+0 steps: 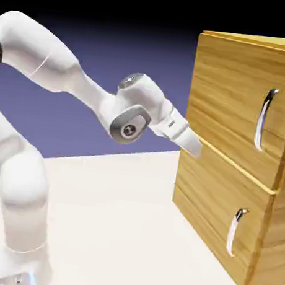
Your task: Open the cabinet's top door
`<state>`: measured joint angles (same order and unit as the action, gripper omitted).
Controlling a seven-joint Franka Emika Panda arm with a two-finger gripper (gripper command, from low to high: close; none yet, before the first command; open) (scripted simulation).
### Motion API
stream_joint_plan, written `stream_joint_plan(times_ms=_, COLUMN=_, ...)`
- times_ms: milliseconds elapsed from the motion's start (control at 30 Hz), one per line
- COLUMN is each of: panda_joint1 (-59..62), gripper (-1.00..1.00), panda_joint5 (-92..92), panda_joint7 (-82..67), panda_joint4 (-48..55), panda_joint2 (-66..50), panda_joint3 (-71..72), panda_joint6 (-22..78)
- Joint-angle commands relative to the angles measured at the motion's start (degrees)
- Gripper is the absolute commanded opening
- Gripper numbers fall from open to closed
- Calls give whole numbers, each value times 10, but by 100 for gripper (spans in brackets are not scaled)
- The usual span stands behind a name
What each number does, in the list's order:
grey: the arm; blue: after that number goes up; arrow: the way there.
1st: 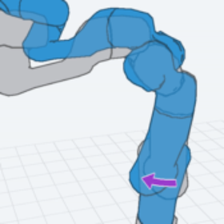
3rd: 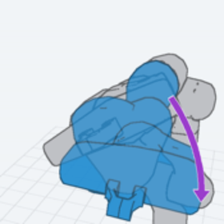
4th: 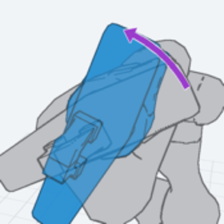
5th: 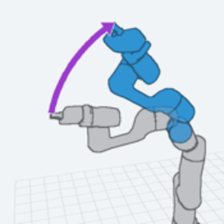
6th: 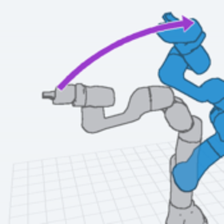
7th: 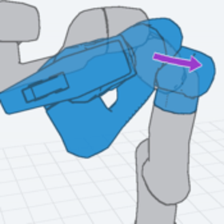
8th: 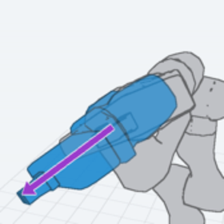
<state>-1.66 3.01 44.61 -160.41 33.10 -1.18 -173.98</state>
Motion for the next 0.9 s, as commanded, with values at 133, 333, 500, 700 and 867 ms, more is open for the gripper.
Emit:
stream_joint_plan(times_ms=133, panda_joint1=-41, gripper=100, panda_joint5=125, panda_joint7=90, panda_joint4=25, panda_joint2=18, panda_joint3=-49, panda_joint6=1)
stream_joint_plan(times_ms=333, panda_joint1=-89, gripper=100, panda_joint5=274, panda_joint7=197, panda_joint4=54, panda_joint2=40, panda_joint3=-107, panda_joint6=3)
stream_joint_plan(times_ms=500, panda_joint1=-130, gripper=100, panda_joint5=399, panda_joint7=286, panda_joint4=79, panda_joint2=58, panda_joint3=-156, panda_joint6=4)
stream_joint_plan(times_ms=700, panda_joint1=-178, gripper=100, panda_joint5=548, panda_joint7=394, panda_joint4=108, panda_joint2=80, panda_joint3=-215, panda_joint6=5)
stream_joint_plan(times_ms=867, panda_joint1=-219, gripper=100, panda_joint5=673, panda_joint7=483, panda_joint4=133, panda_joint2=99, panda_joint3=-263, panda_joint6=6)
